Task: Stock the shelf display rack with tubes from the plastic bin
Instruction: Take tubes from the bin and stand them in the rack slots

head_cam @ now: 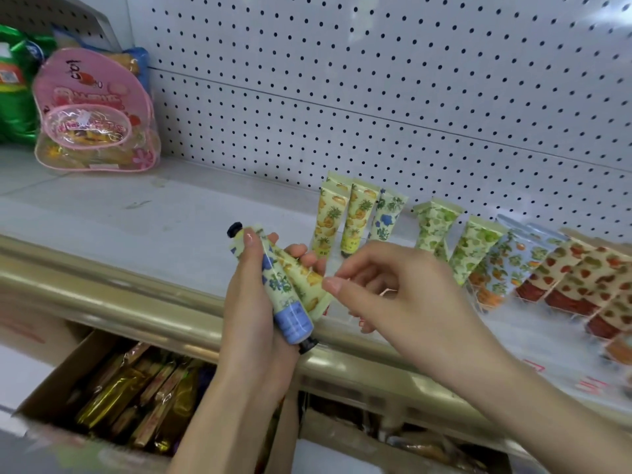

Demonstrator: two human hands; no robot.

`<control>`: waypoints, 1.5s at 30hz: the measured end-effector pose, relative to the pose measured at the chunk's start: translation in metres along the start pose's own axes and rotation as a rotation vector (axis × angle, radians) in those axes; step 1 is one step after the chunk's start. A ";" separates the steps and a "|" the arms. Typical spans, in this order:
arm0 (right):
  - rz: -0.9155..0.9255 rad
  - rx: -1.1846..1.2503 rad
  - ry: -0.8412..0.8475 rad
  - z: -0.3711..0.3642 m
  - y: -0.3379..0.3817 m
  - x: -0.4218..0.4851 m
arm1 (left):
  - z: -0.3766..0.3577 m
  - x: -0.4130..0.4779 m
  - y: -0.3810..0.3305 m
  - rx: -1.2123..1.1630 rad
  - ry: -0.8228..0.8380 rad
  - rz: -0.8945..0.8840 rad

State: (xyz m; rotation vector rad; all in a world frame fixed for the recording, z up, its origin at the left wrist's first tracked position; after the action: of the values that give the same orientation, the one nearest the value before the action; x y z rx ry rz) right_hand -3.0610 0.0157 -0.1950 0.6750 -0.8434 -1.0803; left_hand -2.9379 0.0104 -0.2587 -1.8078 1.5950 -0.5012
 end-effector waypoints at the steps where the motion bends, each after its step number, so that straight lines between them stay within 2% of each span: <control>1: 0.005 0.005 -0.021 0.001 -0.003 -0.002 | -0.001 -0.001 0.002 0.001 0.006 0.006; 7: -0.059 0.064 -0.063 0.002 -0.024 -0.009 | -0.012 -0.006 0.010 -0.016 0.056 0.049; 12: -0.156 0.267 -0.036 -0.004 -0.035 -0.015 | -0.018 -0.009 0.016 0.001 0.111 0.068; 24: -0.083 0.334 -0.092 0.017 -0.028 -0.016 | -0.022 -0.011 0.018 0.127 0.174 0.018; 31: 0.039 0.318 -0.250 0.056 -0.005 -0.003 | -0.023 -0.010 0.018 0.170 0.202 0.000; 35: -0.013 0.417 -0.342 0.074 -0.005 0.003 | -0.017 -0.009 0.017 0.257 0.150 -0.015; 39: -0.068 0.464 -0.323 0.080 -0.007 0.006 | -0.016 -0.009 0.019 0.357 0.122 0.000; 45: -0.100 0.383 -0.264 0.076 -0.011 0.008 | -0.020 -0.013 0.020 0.423 0.188 -0.028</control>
State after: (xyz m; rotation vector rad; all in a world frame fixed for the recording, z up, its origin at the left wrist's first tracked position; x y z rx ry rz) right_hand -3.1294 -0.0001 -0.1620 0.9134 -1.2749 -1.1239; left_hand -2.9681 0.0183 -0.2565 -1.4970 1.4492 -0.9676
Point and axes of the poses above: each hand's wrist, its own x-axis towards the middle knuckle, its own z-axis out of the back of the hand, y = z × x, the point moved 6 cm from there along x, towards the middle knuckle, and after that the axes turned 8 degrees about x, right-handed, at the moved point
